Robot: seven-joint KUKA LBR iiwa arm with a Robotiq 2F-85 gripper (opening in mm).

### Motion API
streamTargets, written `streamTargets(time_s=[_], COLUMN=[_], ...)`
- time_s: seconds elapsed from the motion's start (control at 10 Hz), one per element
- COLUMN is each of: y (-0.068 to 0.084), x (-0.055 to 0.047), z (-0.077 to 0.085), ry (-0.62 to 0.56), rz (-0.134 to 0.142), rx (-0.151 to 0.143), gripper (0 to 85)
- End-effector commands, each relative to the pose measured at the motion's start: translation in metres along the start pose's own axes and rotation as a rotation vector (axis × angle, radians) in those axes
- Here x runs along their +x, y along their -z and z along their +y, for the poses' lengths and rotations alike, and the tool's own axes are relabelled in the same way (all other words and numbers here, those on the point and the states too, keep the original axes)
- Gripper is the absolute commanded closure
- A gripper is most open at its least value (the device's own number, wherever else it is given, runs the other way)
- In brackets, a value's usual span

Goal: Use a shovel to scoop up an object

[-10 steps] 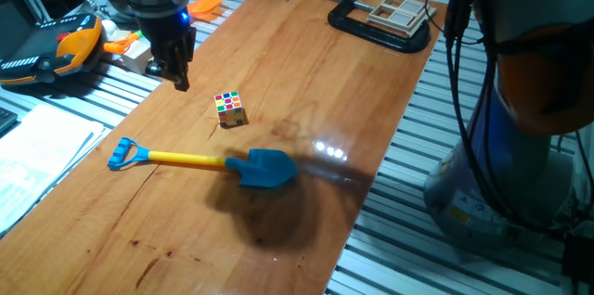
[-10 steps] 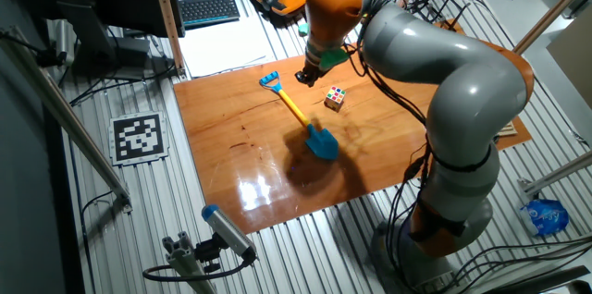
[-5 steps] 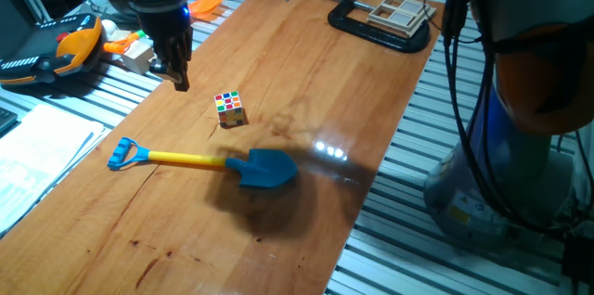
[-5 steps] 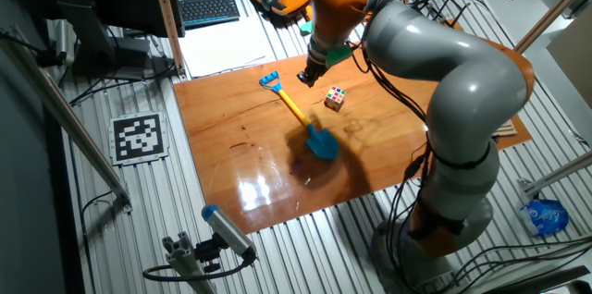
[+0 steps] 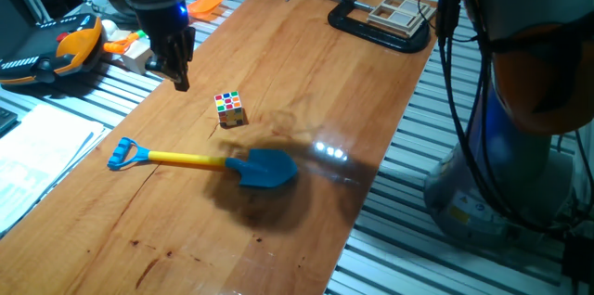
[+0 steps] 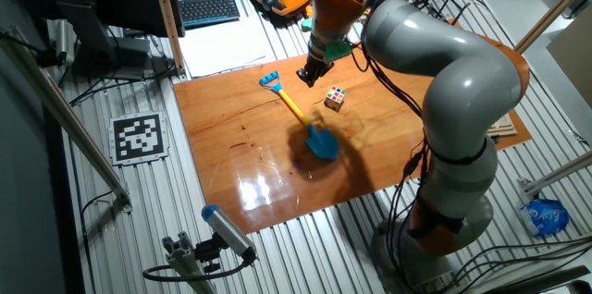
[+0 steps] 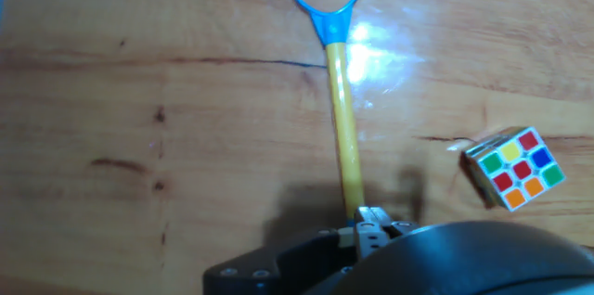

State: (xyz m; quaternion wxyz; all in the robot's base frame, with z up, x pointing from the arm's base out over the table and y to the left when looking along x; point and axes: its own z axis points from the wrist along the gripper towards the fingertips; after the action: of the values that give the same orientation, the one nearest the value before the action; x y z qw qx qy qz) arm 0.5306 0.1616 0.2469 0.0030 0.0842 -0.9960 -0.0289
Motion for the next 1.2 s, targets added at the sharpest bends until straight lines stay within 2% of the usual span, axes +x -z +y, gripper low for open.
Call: streamTargets(time_s=[0.0,0.2,0.3,0.5,0.7,0.8,1.0,1.1], y=[0.0,0.0,0.0,0.0,0.0,-0.001,-0.013,-0.018], x=[0.0,0.0,0.0,0.0,0.0,-0.001,-0.006,-0.009], z=[0.0,0.0,0.0,0.0,0.0,0.001,0.011,0.014], ry=[-0.007,-0.009,-0.011,-0.012,-0.027,-0.021,-0.014,-0.014], rz=[0.0,0.008,0.012,-0.001,0.006,0.004,-0.017,-0.016], rx=[0.0,0.058,0.068,0.072,0.051,0.056,0.071,0.068], gripper=[85.0,85.0,85.0,85.0,85.0,85.0,85.0,85.0])
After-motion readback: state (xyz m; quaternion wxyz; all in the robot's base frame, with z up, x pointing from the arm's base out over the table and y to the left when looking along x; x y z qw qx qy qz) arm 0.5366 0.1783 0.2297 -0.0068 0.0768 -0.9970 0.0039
